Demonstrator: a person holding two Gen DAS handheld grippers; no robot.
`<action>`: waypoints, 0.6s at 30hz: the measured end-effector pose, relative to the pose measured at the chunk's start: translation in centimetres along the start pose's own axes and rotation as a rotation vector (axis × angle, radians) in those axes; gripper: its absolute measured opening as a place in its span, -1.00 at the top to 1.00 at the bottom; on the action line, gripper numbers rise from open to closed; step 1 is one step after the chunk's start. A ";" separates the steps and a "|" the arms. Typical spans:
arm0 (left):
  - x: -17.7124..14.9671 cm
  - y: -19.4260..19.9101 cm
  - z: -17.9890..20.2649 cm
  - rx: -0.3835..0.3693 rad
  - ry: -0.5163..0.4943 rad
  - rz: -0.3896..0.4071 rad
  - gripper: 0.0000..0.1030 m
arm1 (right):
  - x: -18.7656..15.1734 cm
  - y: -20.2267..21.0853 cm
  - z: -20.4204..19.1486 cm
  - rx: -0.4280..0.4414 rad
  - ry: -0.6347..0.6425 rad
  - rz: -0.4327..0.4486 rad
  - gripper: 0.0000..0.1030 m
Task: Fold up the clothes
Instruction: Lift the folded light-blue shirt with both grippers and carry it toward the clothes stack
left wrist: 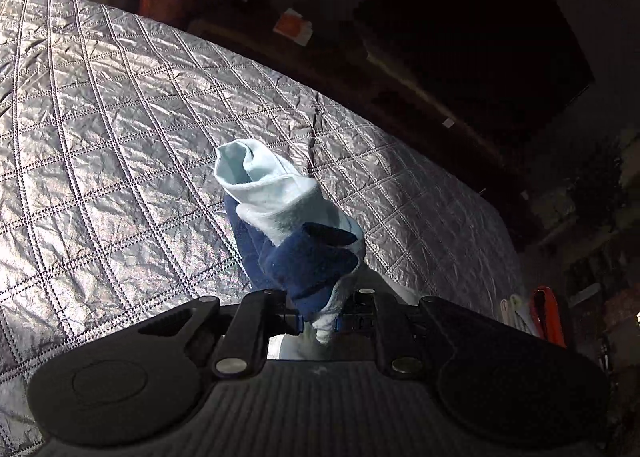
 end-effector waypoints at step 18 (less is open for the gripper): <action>-5.4 -1.3 9.5 -0.174 -0.350 -0.014 0.77 | -1.6 2.2 9.0 0.030 -0.570 0.047 0.73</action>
Point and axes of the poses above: each gripper's, at about its wrist camera, not at the fingertips, and y roughly against the way its jaws point, z to its right, x to its top, the point moved 6 cm from there along -y, roughly the way its jaws point, and after that the axes turned 11 degrees about z, right-handed, at the moved point
